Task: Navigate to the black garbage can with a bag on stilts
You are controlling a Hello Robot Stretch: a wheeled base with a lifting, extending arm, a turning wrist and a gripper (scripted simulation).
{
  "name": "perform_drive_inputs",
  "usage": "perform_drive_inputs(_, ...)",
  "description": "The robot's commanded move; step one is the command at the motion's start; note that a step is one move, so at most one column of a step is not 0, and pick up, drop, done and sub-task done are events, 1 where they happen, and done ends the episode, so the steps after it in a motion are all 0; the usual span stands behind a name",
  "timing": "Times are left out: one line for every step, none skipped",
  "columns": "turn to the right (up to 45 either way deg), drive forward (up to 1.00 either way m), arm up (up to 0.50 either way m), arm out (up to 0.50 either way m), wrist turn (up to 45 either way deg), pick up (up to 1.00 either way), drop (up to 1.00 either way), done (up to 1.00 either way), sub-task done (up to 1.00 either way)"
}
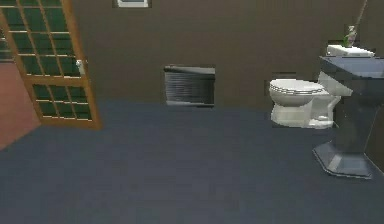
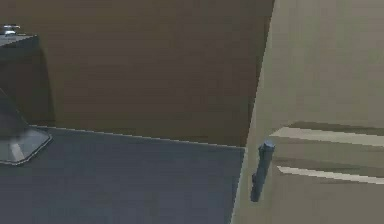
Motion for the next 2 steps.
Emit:
perform_drive_inputs(45.0,0.00,0.00,0.00,0.0,0.00,0.00,0.00,0.00)
perform_drive_inputs(33.0,0.00,0.00,0.00,0.0,0.00,0.00,0.00,0.00)
